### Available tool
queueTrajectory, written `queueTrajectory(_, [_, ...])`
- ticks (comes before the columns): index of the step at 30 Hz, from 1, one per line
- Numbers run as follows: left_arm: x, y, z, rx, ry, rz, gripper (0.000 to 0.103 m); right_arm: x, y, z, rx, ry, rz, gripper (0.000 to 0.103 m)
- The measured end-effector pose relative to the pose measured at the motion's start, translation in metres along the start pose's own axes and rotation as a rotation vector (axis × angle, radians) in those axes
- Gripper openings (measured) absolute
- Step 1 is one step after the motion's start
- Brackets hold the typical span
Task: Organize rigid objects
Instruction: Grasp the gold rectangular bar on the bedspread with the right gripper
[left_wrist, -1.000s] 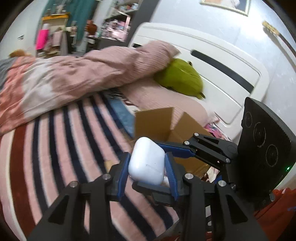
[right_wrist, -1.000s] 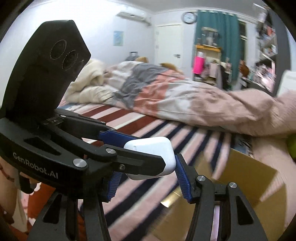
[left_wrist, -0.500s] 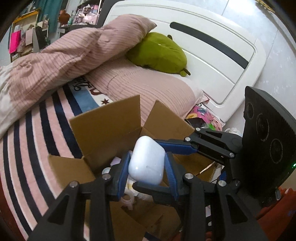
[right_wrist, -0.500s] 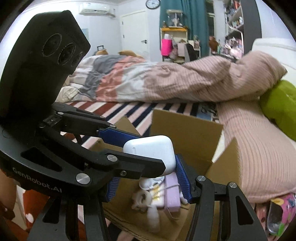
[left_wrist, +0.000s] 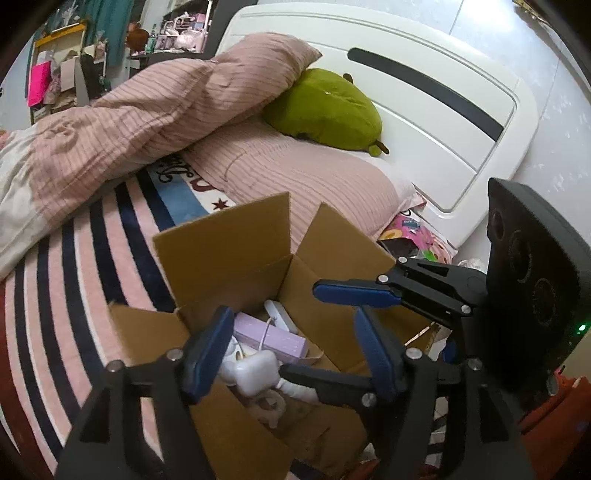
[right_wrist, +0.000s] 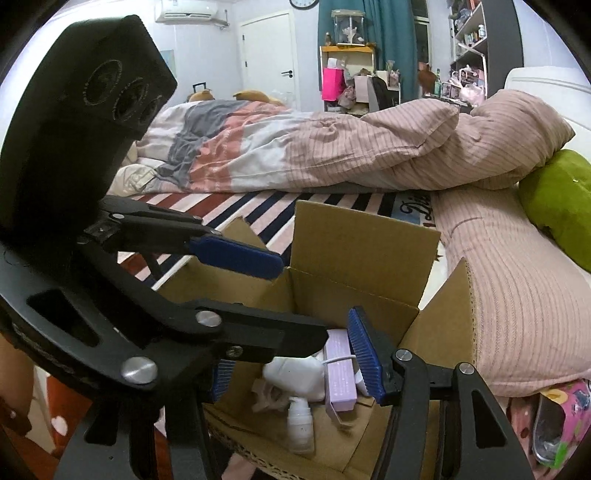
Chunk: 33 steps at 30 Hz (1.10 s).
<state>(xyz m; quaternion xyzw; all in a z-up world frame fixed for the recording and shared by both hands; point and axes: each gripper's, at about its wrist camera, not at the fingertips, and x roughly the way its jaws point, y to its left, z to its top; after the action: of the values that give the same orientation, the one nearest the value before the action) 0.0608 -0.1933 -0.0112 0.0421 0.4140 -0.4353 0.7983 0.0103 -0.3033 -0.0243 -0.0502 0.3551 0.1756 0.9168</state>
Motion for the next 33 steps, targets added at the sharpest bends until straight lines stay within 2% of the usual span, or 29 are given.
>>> queueTrajectory(9, [-0.033, 0.013, -0.016, -0.023, -0.063, 0.043, 0.068, -0.002, 0.009, 0.005, -0.008, 0.006, -0.020, 0.057])
queueTrajectory(15, [-0.074, 0.041, -0.040, -0.078, -0.133, 0.076, 0.068, 0.003, 0.038, 0.020, -0.044, -0.002, -0.041, 0.057])
queueTrajectory(19, [-0.112, 0.070, -0.065, -0.139, -0.189, 0.173, 0.069, 0.012, 0.071, 0.036, -0.084, -0.017, -0.036, 0.057])
queueTrajectory(24, [-0.152, 0.113, -0.105, -0.236, -0.263, 0.286, 0.074, 0.041, 0.122, 0.059, -0.128, -0.011, 0.032, 0.057])
queueTrajectory(27, [-0.168, 0.138, -0.137, -0.267, -0.271, 0.378, 0.074, 0.066, 0.150, 0.061, -0.147, 0.037, 0.085, 0.057])
queueTrajectory(30, [-0.174, 0.160, -0.163, -0.317, -0.268, 0.424, 0.074, 0.101, 0.172, 0.055, -0.149, 0.123, 0.123, 0.057])
queueTrajectory(33, [-0.176, 0.178, -0.188, -0.354, -0.254, 0.466, 0.074, 0.134, 0.181, 0.041, -0.119, 0.199, 0.087, 0.057])
